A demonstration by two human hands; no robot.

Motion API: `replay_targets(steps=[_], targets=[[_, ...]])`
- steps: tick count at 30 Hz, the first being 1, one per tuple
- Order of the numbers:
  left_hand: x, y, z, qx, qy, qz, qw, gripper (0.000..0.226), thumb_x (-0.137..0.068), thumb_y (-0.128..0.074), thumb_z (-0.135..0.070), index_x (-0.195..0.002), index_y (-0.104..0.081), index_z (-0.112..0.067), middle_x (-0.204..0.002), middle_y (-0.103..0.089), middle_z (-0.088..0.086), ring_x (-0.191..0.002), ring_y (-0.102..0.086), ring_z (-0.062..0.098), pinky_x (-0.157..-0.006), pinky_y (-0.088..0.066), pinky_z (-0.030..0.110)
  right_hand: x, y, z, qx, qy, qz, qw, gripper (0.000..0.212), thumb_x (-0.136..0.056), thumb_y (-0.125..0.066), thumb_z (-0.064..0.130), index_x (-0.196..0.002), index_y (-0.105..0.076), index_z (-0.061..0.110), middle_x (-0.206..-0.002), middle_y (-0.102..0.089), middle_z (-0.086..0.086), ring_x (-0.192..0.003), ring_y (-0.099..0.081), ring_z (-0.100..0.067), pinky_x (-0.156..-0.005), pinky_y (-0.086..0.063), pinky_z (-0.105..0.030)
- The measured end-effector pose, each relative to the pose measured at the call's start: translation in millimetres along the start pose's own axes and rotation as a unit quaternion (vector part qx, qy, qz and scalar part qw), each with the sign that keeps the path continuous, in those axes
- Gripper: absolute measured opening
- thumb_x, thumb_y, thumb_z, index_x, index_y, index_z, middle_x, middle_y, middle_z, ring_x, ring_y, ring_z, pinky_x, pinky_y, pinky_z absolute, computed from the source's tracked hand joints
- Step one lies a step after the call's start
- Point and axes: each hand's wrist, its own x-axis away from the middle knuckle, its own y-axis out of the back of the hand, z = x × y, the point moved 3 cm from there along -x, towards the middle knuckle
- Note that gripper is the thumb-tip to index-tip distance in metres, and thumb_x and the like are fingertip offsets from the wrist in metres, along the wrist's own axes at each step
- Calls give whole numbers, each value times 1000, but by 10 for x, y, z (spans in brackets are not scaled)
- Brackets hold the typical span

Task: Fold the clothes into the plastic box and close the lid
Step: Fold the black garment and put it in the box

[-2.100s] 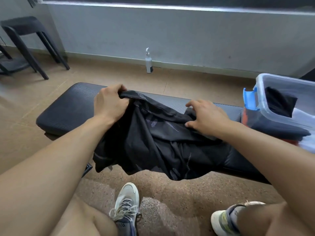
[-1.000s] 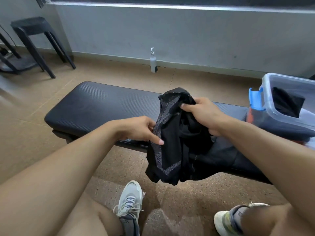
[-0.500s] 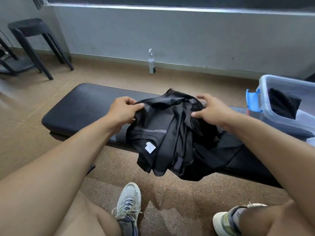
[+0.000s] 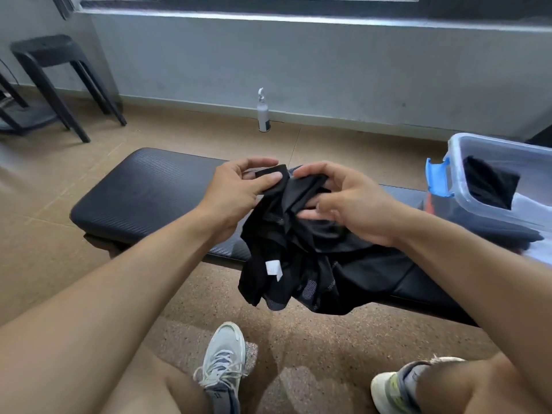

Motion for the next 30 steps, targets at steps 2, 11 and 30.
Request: replay_targets(steps=[2,11,30], targets=[[34,-33,-13,3,-3,5,1000,25,-93,-69,-3,-116,-70,-13,-103,-79,7,-88,-76,14,-69,-61,27,13,24,-2,137,81,-44,986,52,-81,-64,-20,-116,-64,18,-105,-69,-6,-84,-73,-15,-84,-59,-33],[123,-163,47,11,29,38,999,25,-94,-68,-6,-119,-67,-9,-101,-77,11,-81,-73,18,-63,-59,26,12,14,-76,464,220,-163,843,12,-94,-62,41,-104,-65,37,-95,-63,12,-89,-62,-13,-80,-53,-43],[82,-153,88,2,53,17,998,33,-89,-66,9,-115,-67,-11,-98,-79,9,-82,-76,16,-71,-62,27,90,143,193,331,312,-227,862,11,-95,-68,27,-104,-74,32,-91,-56,11,-77,-55,-9,-70,-47,-23]])
